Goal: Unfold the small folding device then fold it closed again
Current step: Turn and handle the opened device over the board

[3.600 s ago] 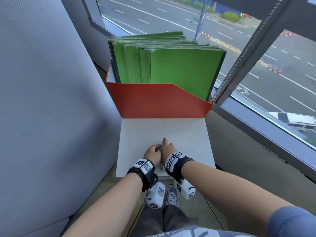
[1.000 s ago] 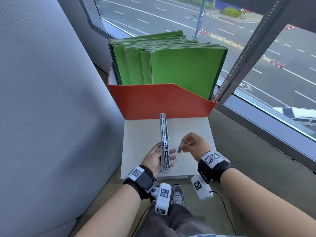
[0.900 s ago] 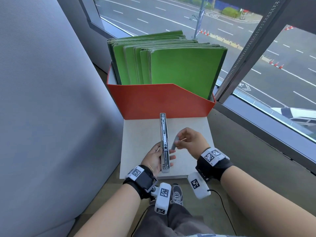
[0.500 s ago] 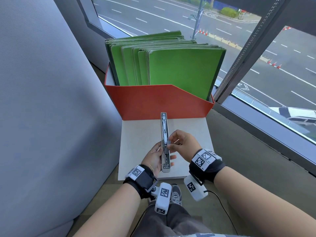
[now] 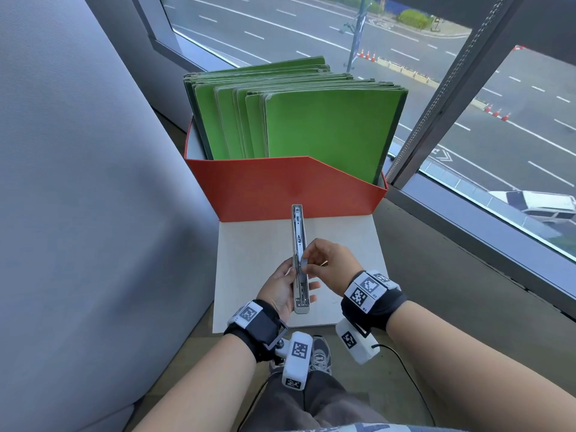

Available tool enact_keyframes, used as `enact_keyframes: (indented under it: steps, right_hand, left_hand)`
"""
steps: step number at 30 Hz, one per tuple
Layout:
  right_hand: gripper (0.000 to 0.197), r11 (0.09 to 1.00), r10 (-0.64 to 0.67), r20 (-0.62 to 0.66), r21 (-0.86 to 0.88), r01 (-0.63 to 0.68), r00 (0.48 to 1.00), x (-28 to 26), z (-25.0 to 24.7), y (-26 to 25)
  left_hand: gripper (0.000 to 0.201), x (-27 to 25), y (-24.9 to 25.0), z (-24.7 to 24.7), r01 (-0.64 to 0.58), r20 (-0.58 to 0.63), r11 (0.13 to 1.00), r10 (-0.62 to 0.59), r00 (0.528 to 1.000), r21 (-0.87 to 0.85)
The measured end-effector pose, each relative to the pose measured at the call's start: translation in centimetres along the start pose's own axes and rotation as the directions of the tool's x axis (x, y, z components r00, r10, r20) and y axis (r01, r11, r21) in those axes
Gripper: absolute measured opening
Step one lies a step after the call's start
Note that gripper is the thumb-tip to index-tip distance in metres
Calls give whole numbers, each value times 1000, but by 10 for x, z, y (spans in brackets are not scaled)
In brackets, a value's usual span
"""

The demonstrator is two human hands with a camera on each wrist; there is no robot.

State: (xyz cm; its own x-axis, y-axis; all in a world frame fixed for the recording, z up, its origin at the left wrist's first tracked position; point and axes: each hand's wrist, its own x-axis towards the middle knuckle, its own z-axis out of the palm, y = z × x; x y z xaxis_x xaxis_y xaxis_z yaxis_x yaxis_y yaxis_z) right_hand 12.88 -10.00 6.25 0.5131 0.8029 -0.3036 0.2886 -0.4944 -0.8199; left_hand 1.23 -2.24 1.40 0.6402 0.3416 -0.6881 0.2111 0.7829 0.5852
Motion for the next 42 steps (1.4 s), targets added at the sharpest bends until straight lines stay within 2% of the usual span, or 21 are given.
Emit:
enact_keyframes:
  steps: [3, 8, 11, 13, 17, 19, 21, 24, 26, 28, 30, 34, 38, 42]
  right_hand:
    - [14, 992, -24, 28, -125, 28, 999, -2, 3, 4]
    - [15, 973, -104, 54, -201, 112, 993, -9, 8, 13]
    - [15, 938, -165, 50, -302, 173, 985, -14, 10, 16]
    - [16, 894, -229, 44, -385, 228, 972, -16, 11, 17]
    - [14, 737, -420, 100, -543, 403, 902, -24, 13, 20]
    - [19, 757, -368, 138, -529, 382, 920, -23, 9, 17]
    - [24, 860, -245, 136, -427, 280, 960, -17, -2, 12]
    - [23, 962, -104, -15, -256, 97, 994, 3, -21, -3]
    - [28, 983, 27, -66, -179, -38, 997, 24, -31, -5]
    - [38, 984, 165, -29, -62, -166, 986, 45, -35, -5]
    - [41, 968, 238, 35, 69, -240, 971, 61, -37, -7]
    - [37, 935, 259, 78, 228, -270, 963, 76, -39, -19]
    - [29, 970, 209, 59, 115, -214, 976, 80, -41, -23]
    - [27, 983, 165, 11, 77, -165, 986, 78, -45, -22]
  left_hand:
    - [26, 2, 1, -1, 5, 2, 1000, -5, 1000, -13]
    - [29, 5, 4, -1, 9, -14, 999, -10, 1000, -45]
    - [31, 6, 4, 0, 16, -30, 997, -18, 999, -82]
    - [30, 4, 4, 3, 2, -36, 996, -6, 999, -93]
    - [18, 2, 4, 3, -20, -37, 999, 19, 999, -41]
    - [17, 2, 3, 2, -20, -30, 1000, 20, 999, -6]
    - [20, 1, 4, 3, -20, -15, 1000, 20, 1000, 18]
    - [22, -3, 5, 6, -30, 13, 999, 29, 999, 34]
    - [19, -6, 5, 7, -24, 27, 999, 24, 999, 34]
    - [18, -10, 5, 8, -22, 44, 999, 20, 999, 44]
    - [17, -12, 3, 7, -18, 56, 999, 15, 998, 49]
    - [17, -14, -2, 5, -12, 59, 998, 8, 998, 62]
    - [16, -16, -4, 2, -7, 46, 998, 5, 999, 58]
    - [16, -14, -3, 4, -1, 44, 999, -1, 999, 49]
